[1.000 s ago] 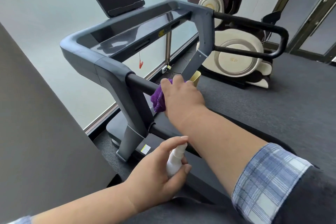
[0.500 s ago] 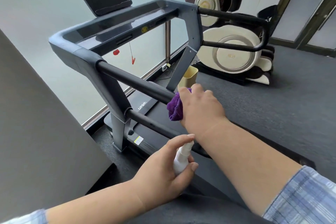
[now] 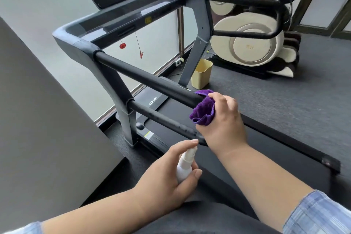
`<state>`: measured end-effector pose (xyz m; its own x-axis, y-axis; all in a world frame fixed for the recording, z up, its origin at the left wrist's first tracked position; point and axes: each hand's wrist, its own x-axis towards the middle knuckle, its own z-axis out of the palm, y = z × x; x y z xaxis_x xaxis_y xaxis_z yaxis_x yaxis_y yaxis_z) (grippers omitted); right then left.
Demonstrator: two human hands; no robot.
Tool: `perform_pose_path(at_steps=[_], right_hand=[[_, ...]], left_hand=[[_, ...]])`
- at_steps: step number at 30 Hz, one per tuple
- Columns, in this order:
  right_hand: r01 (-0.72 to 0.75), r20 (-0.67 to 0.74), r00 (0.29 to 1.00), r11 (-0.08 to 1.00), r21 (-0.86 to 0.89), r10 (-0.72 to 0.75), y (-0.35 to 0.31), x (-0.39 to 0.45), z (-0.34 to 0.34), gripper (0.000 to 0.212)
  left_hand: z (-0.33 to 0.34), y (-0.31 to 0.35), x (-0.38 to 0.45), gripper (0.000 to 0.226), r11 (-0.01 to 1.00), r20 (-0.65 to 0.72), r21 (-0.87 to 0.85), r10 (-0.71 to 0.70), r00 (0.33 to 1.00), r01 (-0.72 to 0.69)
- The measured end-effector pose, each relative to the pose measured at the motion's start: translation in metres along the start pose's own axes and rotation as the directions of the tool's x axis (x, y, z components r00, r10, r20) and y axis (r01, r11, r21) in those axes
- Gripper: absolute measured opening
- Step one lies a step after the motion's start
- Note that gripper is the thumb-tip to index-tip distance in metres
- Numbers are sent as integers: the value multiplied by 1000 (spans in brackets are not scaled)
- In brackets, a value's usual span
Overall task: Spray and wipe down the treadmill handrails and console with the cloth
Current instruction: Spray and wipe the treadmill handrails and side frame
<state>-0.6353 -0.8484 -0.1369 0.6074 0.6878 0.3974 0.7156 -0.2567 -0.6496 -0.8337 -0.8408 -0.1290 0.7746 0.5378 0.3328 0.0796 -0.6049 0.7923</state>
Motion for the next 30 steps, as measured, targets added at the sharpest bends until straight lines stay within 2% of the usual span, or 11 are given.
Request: perform_pose_path(at_steps=[4, 7, 10, 12, 14, 16, 18, 21, 26, 30], right_hand=[[-51, -20, 998, 991, 127, 54, 18, -12, 7, 76], [-112, 0, 994, 982, 149, 114, 34, -23, 15, 77], [-186, 12, 982, 969, 162, 186, 50, -37, 24, 66], [-293, 56, 956, 942, 162, 287, 62, -47, 33, 49], [-432, 145, 899, 891, 137, 413, 73, -58, 44, 33], [-563, 248, 812, 821, 95, 529, 85, -75, 54, 19], [-654, 338, 728, 752, 83, 596, 94, -97, 60, 15], [-755, 354, 646, 634, 165, 677, 90, -111, 55, 18], [-743, 404, 669, 561, 365, 623, 61, -106, 38, 21], [-715, 504, 693, 585, 384, 516, 32, -106, 24, 21]], left_hand=[[1, 1, -7, 59, 1000, -7, 14, -8, 1000, 8], [2, -2, -13, 60, 1000, -19, 19, -23, 1000, 24], [2, -5, -19, 60, 999, -23, 25, -36, 999, 36], [3, -6, -21, 60, 999, -18, 13, -48, 999, 48], [2, -7, -22, 61, 998, -15, 12, -59, 998, 59], [3, -7, -22, 61, 998, -10, 20, -61, 998, 61], [4, -6, -21, 61, 998, -8, 21, -54, 999, 54], [2, -7, -20, 59, 998, -13, 28, -50, 999, 51], [-3, -15, -20, 58, 997, -1, 8, -78, 997, 78], [-11, -23, -18, 57, 996, -13, 13, -88, 996, 88]])
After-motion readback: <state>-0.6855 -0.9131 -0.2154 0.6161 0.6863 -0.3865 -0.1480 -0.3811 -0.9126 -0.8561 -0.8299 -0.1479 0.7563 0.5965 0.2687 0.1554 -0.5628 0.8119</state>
